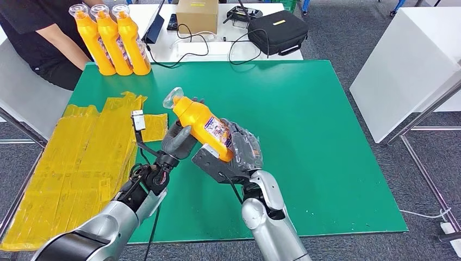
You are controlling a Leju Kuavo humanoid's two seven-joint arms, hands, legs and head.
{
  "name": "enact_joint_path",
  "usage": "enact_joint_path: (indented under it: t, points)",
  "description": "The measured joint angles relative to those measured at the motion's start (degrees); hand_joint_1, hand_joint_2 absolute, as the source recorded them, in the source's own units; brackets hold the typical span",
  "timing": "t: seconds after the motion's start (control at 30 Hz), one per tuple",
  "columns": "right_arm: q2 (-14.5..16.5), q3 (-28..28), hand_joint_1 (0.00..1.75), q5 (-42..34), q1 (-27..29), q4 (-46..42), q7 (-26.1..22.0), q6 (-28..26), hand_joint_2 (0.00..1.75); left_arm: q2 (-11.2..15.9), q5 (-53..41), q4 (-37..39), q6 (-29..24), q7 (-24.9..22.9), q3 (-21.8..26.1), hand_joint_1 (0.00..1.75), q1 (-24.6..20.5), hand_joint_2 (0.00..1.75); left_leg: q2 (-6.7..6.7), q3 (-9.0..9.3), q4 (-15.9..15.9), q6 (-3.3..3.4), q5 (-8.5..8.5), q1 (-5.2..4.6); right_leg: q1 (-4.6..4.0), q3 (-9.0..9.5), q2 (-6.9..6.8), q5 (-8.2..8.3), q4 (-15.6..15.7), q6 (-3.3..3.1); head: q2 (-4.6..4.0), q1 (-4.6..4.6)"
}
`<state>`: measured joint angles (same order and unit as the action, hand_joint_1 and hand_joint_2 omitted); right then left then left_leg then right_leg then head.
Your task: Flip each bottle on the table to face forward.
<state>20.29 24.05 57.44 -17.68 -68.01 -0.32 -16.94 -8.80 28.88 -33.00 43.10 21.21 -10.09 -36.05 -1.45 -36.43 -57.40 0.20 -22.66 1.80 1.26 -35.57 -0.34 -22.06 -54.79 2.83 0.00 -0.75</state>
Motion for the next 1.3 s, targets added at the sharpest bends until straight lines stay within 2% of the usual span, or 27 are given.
enact_joint_path:
  t: [0.27, 0.47, 0.67, 0.97, 1.3]
  points:
    - [0.7, 8.1, 1.75, -14.4, -5.7, 12.2, 4.2, -4.8, 1.75, 0.9, 2.2, 0.0, -2.0, -0.2, -1.8, 0.0, -0.3, 1.75, -0.01, 0.0, 0.0, 0.0, 0.06, 0.0, 0.0, -0.05, 0.0, 0.01, 0.0, 0.0, 0.0, 0.0]
    - [0.5, 14.1, 1.75, -21.8, -11.0, 19.6, 6.6, -5.6, 1.75, 1.6, 3.6, 0.1, -2.8, -1.8, -2.5, 0.0, -0.5, 1.75, -0.02, 0.0, 0.0, -0.01, 0.07, 0.0, 0.0, -0.1, 0.0, 0.01, 0.0, 0.0, 0.0, -0.01]
    - [0.4, 17.3, 1.75, -24.0, -14.1, 24.1, 7.0, -6.3, 1.75, 1.7, 3.7, 0.5, -3.3, -2.2, -3.5, 0.0, -1.0, 1.75, -0.04, 0.0, 0.0, -0.01, 0.07, 0.0, 0.0, -0.12, 0.02, 0.01, 0.0, 0.0, 0.0, -0.01]
    - [0.3, 19.9, 1.75, -24.1, -16.3, 26.4, 9.1, -6.3, 1.75, 1.7, 2.6, 1.0, -4.5, -2.0, -4.4, 0.0, -1.3, 1.75, -0.05, -0.01, 0.0, -0.01, 0.07, 0.0, 0.0, -0.14, 0.03, 0.01, 0.0, 0.0, 0.0, 0.0]
    - [0.1, 25.2, 1.75, -26.1, -17.4, 27.8, 10.8, -7.2, 1.75, 3.7, -3.5, -0.1, -7.6, 1.8, -6.6, 0.0, -0.5, 1.75, -0.04, -0.04, 0.0, -0.02, 0.07, 0.0, -0.01, -0.16, 0.01, 0.01, 0.0, 0.0, 0.0, -0.01]
